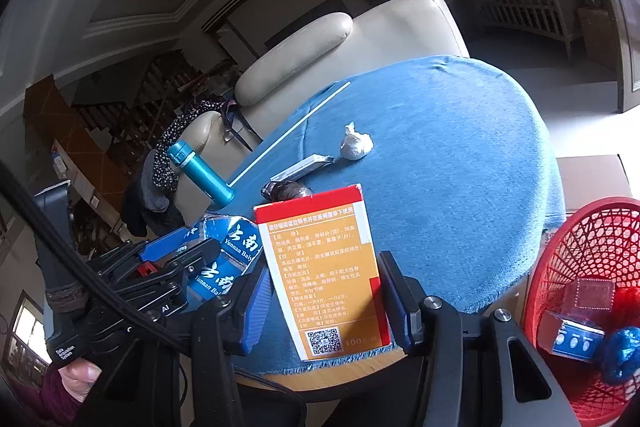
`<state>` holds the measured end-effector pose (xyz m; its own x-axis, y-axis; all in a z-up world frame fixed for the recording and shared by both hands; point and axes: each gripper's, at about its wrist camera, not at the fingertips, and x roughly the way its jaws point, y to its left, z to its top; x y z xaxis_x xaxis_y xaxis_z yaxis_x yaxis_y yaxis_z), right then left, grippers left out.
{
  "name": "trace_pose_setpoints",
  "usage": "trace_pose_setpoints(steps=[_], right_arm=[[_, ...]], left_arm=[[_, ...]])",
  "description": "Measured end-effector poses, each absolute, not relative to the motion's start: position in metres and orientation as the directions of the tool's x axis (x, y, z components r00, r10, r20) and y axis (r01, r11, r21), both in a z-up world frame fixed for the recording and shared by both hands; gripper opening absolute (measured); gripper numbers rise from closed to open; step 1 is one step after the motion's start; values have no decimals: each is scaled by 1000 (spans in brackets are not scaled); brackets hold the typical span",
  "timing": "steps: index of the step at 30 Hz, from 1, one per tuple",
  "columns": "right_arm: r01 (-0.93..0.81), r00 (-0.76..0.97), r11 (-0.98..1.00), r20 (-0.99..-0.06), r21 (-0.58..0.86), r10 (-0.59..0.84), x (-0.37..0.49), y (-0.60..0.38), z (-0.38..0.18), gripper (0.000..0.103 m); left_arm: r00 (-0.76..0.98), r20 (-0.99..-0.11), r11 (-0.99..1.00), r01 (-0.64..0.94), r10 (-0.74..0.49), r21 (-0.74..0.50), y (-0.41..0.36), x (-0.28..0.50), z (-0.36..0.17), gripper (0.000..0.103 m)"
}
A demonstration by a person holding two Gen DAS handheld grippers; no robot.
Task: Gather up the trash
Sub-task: 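Move both tools toward the red basket, holding the wrapper and medicine box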
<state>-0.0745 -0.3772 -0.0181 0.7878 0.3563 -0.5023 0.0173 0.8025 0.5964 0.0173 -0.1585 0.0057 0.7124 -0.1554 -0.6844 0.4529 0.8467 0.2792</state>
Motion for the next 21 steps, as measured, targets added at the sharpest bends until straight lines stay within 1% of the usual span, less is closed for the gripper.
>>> trace_pose_setpoints(steps=[21], right_arm=[[54, 805, 791, -495, 609, 326, -95, -397, -19, 53]], left_arm=[[709, -684, 817, 491, -172, 304, -183, 7, 7, 50]])
